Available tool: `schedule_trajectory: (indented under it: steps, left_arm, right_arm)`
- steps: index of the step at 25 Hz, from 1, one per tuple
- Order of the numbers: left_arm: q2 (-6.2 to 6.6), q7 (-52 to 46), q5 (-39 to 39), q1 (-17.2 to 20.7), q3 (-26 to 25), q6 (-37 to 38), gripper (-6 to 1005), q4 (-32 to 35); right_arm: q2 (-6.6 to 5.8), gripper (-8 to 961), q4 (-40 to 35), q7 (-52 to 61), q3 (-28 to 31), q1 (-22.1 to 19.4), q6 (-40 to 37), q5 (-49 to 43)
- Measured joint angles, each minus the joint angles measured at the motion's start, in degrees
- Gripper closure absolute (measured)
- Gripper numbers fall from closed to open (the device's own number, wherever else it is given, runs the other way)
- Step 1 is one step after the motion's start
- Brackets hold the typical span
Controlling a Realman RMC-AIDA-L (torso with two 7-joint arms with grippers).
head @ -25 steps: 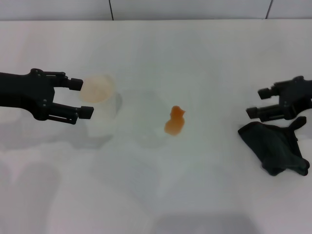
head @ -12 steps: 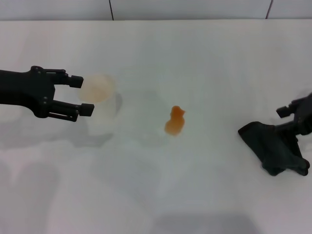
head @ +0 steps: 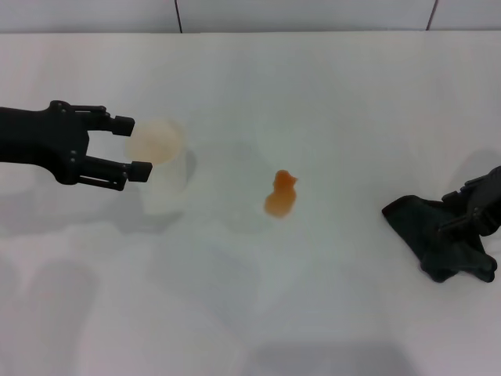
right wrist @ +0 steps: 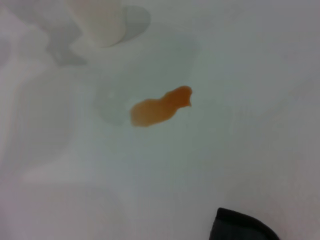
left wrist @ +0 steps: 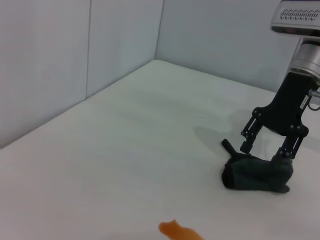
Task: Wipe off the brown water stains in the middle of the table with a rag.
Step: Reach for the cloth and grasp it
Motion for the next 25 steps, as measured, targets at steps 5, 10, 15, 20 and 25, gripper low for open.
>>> schedule_trajectory:
  steps: [5,10,15,20,25]
  left_arm:
    - [0.04,0.1,-0.2,0.0,0.0,-0.1,111,0.0]
    - [0.06,0.1,-0.4,0.3,0.0,-0.1,111,0.0]
    - [0.06,0.1,-0.5,0.4,0.0,-0.1,111,0.0]
    - [-0.1,0.1,-0.6,0.5,0.0,-0.1,112,0.0]
    - [-0.12,0.1,-0.6,0.6,0.0,-0.1,112,0.0]
  right_arm:
    - [0.01,250,0.1,0.0,-0.6,-0.1,0.5,0.0]
    - [0.02,251,0.4,0.2,-1.8,-0.4,0.6,-0.3]
    - [0.06,254,0.5,0.6,-2.3,-1.1,0.7,-1.0]
    - [0.09,257,0.3,0.6,-3.2,-1.3,1.5,-1.2]
    - [0.09,260,0.5,0.6,-3.9,-1.4,2.4,-1.3]
